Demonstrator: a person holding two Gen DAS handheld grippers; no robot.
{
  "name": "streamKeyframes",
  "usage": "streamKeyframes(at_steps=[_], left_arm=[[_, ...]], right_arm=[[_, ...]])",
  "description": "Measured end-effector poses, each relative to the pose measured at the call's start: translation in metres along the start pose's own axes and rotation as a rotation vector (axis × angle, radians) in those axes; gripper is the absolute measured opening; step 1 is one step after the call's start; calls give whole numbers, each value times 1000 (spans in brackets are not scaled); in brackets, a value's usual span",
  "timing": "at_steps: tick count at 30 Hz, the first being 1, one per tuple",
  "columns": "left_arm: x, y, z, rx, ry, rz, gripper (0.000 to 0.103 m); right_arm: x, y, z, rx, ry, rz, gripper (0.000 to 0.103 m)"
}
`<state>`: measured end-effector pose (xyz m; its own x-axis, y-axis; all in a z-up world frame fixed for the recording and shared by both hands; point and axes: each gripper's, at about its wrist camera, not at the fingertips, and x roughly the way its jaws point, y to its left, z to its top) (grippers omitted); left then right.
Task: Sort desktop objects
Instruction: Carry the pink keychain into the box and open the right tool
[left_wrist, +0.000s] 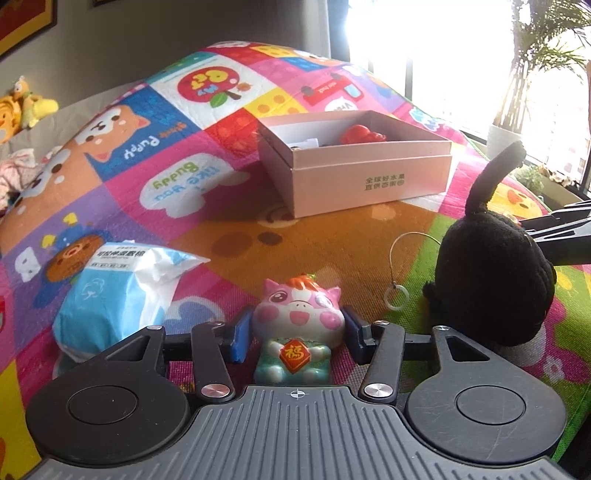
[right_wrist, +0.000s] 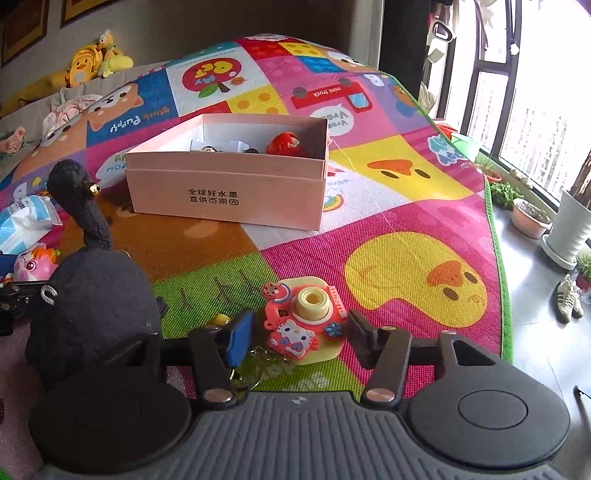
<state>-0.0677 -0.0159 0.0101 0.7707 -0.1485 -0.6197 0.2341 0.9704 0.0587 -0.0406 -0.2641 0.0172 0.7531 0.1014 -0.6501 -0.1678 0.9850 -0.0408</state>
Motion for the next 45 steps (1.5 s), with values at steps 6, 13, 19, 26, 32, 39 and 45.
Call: streamKeyframes(at_steps=[6,13,19,26,32,39,45], left_arm=[[-25,10,31,-23,-106,12,54],[-22,-8,127,59,-309,-4,54],[37,-6,174,5,-282,2,73],[18,25,87,-43,-138,-61,95],[7,18,21,-27,-48,-116,96],[6,17,5,-20,-52,-127,97],[3,17,2,-29,-85,-147,100]], right_arm=[[-43,-14,33,23,-88,29,43],[-117,-34,110,42,-312,92,43],[-117,-28,146,10,-365,101,43],[-77,-19,165,4,-300,111,44],[-4,6,189,53,-184,168,43],[51,29,195,134,-42,258,46],[-1,15,156,40,-143,139,73]])
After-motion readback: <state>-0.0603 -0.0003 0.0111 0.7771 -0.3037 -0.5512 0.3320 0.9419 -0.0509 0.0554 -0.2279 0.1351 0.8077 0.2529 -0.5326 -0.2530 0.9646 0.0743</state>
